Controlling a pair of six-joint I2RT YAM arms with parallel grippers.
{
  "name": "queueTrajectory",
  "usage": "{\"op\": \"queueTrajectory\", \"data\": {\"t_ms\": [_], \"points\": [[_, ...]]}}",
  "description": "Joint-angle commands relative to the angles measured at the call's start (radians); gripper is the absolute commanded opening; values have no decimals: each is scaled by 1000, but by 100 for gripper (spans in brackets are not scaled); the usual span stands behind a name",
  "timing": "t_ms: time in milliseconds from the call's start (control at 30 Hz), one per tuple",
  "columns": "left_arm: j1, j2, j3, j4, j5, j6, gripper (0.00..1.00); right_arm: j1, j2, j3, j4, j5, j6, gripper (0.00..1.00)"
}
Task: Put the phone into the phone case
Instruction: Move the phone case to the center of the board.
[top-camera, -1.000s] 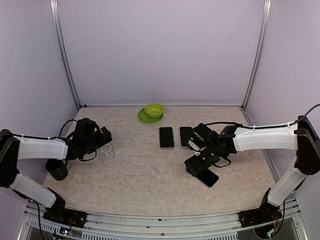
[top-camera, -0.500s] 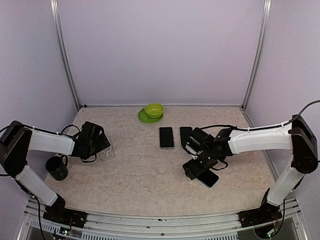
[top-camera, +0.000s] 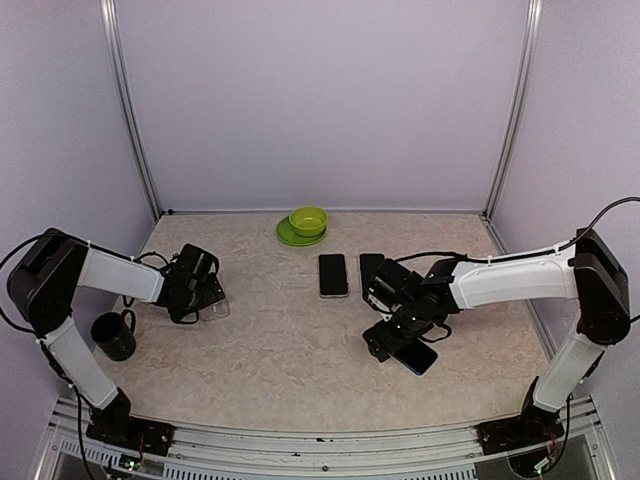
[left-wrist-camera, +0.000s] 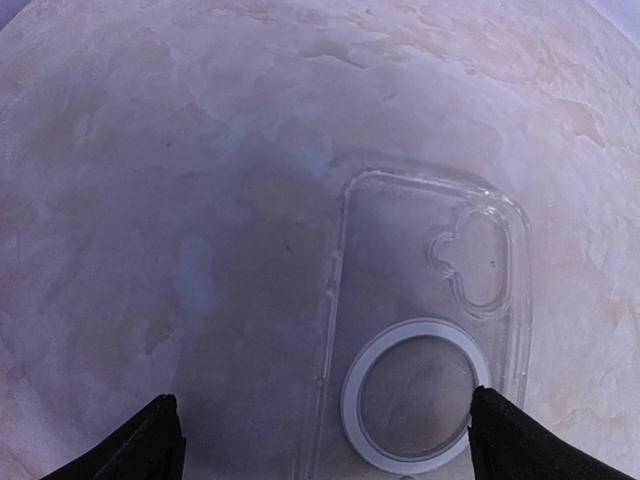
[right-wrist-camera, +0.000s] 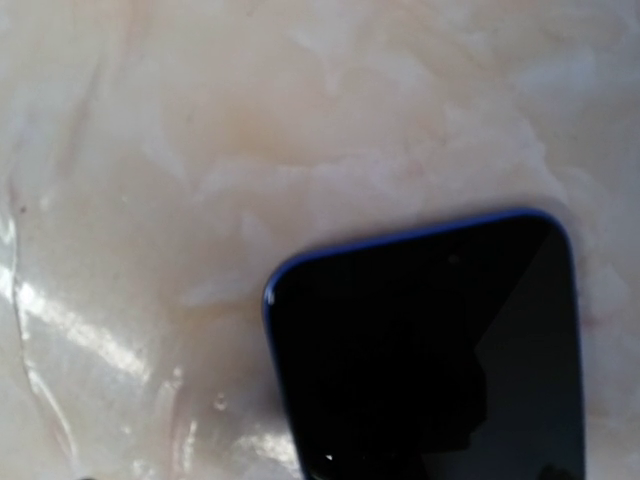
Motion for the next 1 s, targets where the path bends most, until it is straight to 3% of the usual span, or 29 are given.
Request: {"op": "queueTrajectory", "data": {"t_ms": [0, 167, 533, 967], "points": [[-17, 23, 16, -58, -53, -4, 94, 15, 13, 28, -1, 20, 4, 94], [-22, 31, 17, -75, -68, -21, 74, 15, 13, 24, 0, 22, 3, 94], [-36, 32, 21, -106, -73, -48, 59, 16, 13, 22, -2, 28, 3, 94], [-37, 17, 1, -113, -22, -89, 21, 24, -3, 29, -18, 46, 4, 93]]}}
